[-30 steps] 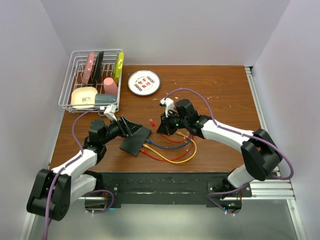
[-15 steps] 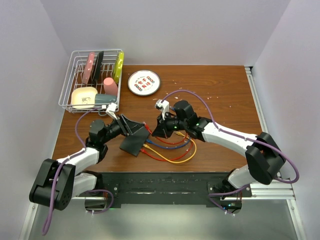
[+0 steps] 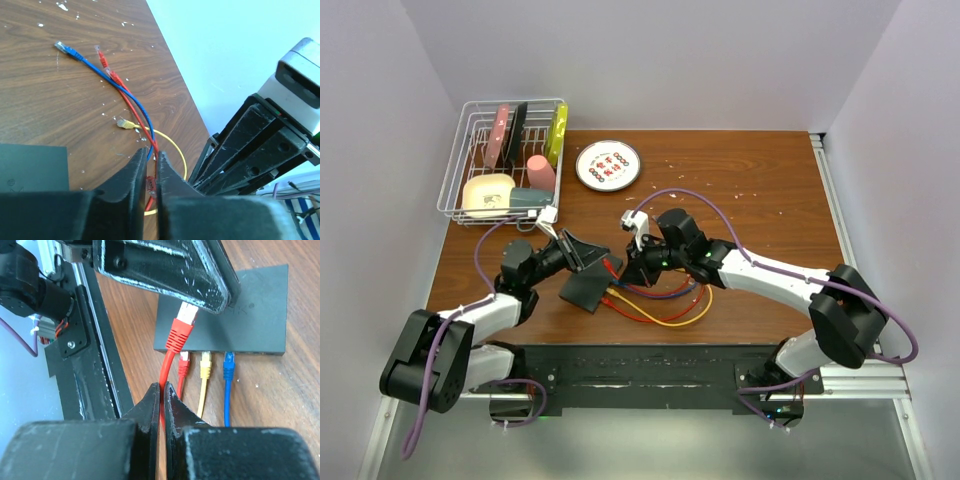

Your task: Insert the plug into the switch port

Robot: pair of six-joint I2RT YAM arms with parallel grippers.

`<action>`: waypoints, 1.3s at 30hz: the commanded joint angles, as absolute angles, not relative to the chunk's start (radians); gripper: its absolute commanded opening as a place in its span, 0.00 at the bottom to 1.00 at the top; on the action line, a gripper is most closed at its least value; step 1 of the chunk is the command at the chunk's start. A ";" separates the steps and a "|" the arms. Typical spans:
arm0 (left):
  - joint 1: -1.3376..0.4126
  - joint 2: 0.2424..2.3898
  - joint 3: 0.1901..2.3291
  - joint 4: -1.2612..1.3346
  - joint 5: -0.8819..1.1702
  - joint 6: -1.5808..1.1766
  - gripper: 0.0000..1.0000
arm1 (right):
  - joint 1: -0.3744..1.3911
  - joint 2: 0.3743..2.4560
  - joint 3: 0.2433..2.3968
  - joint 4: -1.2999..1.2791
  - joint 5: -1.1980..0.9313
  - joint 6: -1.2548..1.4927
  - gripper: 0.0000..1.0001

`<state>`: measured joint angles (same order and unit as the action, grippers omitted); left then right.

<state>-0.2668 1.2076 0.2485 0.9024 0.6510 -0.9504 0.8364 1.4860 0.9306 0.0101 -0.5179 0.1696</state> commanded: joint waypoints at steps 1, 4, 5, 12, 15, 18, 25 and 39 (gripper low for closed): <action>-0.287 1.197 0.256 0.945 0.667 -0.933 0.00 | 0.841 1.485 0.985 0.025 -0.497 0.153 0.00; -0.290 1.190 0.259 0.925 0.666 -0.913 0.01 | 0.841 1.477 0.991 0.031 -0.482 0.160 0.00; -0.290 1.187 0.259 0.908 0.661 -0.910 0.15 | 0.842 1.474 0.991 0.038 -0.480 0.163 0.00; -0.290 1.164 0.261 0.856 0.635 -0.881 0.46 | 0.842 1.466 0.997 0.038 -0.476 0.163 0.00; -0.290 1.164 0.261 0.865 0.641 -0.887 0.32 | 0.842 1.473 0.996 0.041 -0.474 0.167 0.00; -0.290 1.158 0.252 0.893 0.637 -0.900 0.06 | 0.842 1.479 0.994 0.041 -0.477 0.166 0.00; -0.290 1.111 0.230 0.893 0.614 -0.910 0.00 | 0.844 1.460 0.985 0.047 -0.440 0.181 0.39; -0.291 0.977 0.201 0.750 0.425 -0.969 0.00 | 0.982 1.425 1.026 0.083 0.036 0.229 0.67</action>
<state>-0.2890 1.0275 0.2188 0.7738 0.5255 -0.9298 0.9257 1.4200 0.9691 0.0608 -0.1623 0.2329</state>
